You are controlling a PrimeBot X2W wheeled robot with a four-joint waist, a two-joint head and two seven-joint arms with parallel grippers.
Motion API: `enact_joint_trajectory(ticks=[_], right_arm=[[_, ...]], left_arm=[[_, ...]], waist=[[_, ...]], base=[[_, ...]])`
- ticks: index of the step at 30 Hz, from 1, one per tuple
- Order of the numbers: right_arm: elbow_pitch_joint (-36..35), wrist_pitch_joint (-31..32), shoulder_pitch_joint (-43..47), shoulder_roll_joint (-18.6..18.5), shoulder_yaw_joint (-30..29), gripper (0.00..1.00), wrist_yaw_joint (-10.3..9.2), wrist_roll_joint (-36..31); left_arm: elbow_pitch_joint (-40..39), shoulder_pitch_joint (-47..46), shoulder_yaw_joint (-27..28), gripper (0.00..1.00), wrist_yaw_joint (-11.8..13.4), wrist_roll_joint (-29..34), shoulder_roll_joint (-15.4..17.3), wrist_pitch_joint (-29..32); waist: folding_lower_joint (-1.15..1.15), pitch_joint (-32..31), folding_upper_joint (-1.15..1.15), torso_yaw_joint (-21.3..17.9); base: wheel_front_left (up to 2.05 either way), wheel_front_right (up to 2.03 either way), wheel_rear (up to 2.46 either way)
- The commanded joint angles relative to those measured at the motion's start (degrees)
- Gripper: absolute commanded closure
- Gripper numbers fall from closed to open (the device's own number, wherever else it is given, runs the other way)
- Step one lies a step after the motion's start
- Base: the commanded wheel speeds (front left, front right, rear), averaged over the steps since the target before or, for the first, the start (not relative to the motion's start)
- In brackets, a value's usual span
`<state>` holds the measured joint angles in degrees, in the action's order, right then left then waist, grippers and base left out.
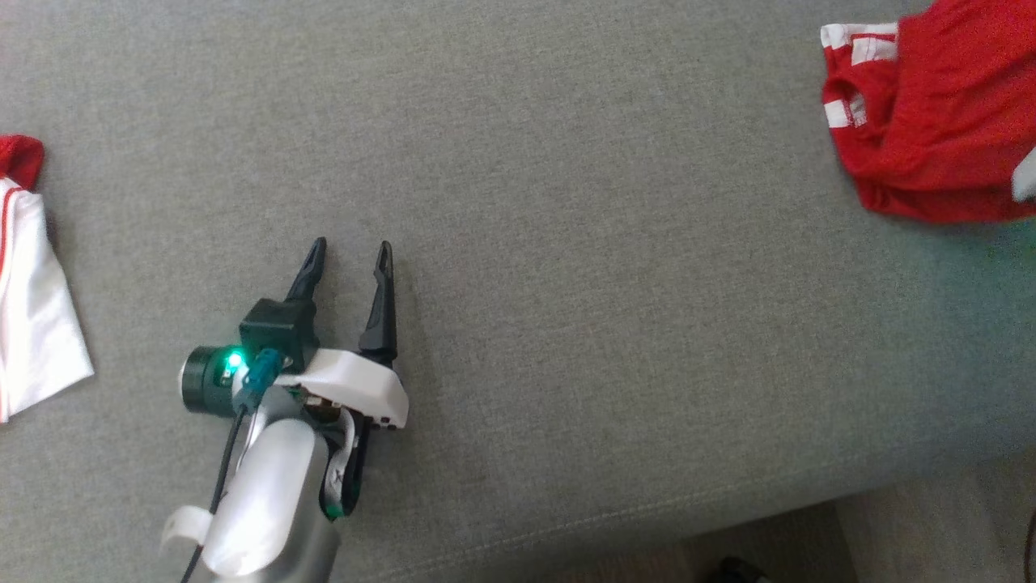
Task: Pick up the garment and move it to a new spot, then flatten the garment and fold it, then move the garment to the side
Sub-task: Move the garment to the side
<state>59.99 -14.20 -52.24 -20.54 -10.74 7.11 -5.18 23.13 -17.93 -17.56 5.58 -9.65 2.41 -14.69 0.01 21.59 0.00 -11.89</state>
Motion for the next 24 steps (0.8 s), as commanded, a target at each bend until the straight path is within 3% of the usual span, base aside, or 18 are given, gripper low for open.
enact_joint_trajectory(ticks=[1, 5, 12, 24], right_arm=[[-3.9, -0.8, -0.1, -0.2, -0.7, 0.0, 0.37, -0.9], [-10.5, -0.8, 2.1, 5.1, -2.6, 0.0, 0.37, -1.0], [-18.1, -0.8, 8.9, 12.3, 5.4, 0.0, 0.37, 5.0], [-26.9, -0.8, 26.7, 17.5, 9.2, 0.0, 0.37, 11.9]], left_arm=[[-2.1, -0.8, 2.1, 0.0, 0.6, 0.1, 0.5, -0.3], [-2.7, 0.0, 3.3, 0.0, 1.3, -0.7, 0.5, -0.3], [-3.6, 1.8, 6.2, 0.0, 2.8, -1.3, 0.5, -0.3], [-3.5, 6.8, 6.4, 0.0, 3.8, -2.1, 0.5, -0.3]], waist=[[-0.01, -0.4, 0.0, 0.1], [-0.01, -2.1, 0.0, 0.8], [-0.01, -5.9, 0.0, 5.1], [-0.01, -12.3, 0.0, 13.9]], base=[[0.0, 0.0, 0.0], [0.0, 0.0, 0.0], [0.0, 0.0, 0.0], [0.0, 0.0, 0.0]])
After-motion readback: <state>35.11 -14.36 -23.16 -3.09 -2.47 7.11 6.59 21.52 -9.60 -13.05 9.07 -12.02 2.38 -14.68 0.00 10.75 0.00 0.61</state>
